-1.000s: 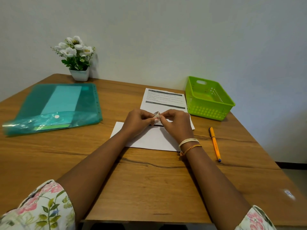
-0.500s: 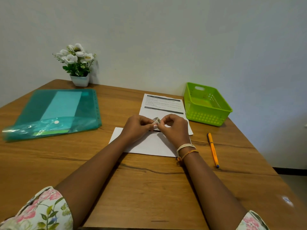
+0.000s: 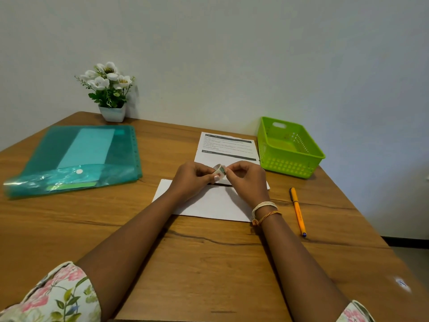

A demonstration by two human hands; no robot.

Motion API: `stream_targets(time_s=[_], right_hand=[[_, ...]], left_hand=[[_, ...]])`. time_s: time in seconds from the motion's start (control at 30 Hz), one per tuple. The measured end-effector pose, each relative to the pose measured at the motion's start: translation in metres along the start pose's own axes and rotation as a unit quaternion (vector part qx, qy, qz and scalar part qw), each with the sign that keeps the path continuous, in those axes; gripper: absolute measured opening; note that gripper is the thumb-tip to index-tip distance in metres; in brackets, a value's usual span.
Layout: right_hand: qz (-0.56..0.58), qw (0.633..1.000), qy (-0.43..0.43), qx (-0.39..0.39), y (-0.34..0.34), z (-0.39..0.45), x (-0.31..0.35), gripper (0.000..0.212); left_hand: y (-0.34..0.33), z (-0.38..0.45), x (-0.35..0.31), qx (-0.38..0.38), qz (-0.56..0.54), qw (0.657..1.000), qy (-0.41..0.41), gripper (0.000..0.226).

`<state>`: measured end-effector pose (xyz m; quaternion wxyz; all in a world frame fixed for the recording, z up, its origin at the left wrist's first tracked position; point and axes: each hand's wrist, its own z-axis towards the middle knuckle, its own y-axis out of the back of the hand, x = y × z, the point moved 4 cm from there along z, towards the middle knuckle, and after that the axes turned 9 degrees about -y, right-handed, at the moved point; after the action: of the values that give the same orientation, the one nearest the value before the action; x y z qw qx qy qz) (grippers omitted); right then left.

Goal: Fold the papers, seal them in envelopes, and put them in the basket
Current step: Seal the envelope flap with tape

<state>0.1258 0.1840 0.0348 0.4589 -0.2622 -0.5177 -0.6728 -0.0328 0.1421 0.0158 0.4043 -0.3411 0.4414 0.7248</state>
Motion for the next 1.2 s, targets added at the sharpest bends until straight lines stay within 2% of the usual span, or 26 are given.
stream_targets(time_s=[0.13, 0.33, 0.47, 0.63, 0.77, 0.9, 1.03, 1.2], right_hand=[[0.133, 0.986, -0.105, 0.000, 0.005, 0.003, -0.009, 0.011], [0.332, 0.910, -0.247, 0.040, 0.001, -0.003, -0.013, 0.007], [0.394, 0.872, -0.284, 0.057, -0.001, -0.005, -0.013, 0.006], [0.449, 0.836, -0.310, 0.047, 0.002, -0.002, -0.019, 0.012], [0.451, 0.834, -0.313, 0.053, 0.003, -0.003, -0.022, 0.011], [0.449, 0.835, -0.312, 0.057, 0.001, -0.004, -0.020, 0.012], [0.453, 0.834, -0.312, 0.056, 0.002, -0.006, -0.021, 0.019], [0.456, 0.831, -0.314, 0.053, 0.002, -0.007, -0.019, 0.023]], left_hand=[[-0.001, 0.002, -0.001, 0.013, 0.023, 1.000, -0.007, 0.023], [0.003, 0.004, -0.005, 0.038, 0.086, 0.994, -0.046, 0.027], [0.008, 0.007, -0.008, 0.050, 0.115, 0.989, -0.083, 0.024], [0.014, 0.009, -0.010, 0.071, 0.131, 0.985, -0.091, 0.020], [0.022, 0.012, -0.006, 0.027, 0.159, 0.984, -0.080, 0.017], [0.030, 0.012, 0.001, -0.027, 0.264, 0.962, -0.066, 0.020], [0.034, 0.009, 0.006, -0.038, 0.328, 0.943, -0.050, 0.021], [0.034, 0.004, 0.000, -0.073, 0.368, 0.923, -0.088, 0.028]])
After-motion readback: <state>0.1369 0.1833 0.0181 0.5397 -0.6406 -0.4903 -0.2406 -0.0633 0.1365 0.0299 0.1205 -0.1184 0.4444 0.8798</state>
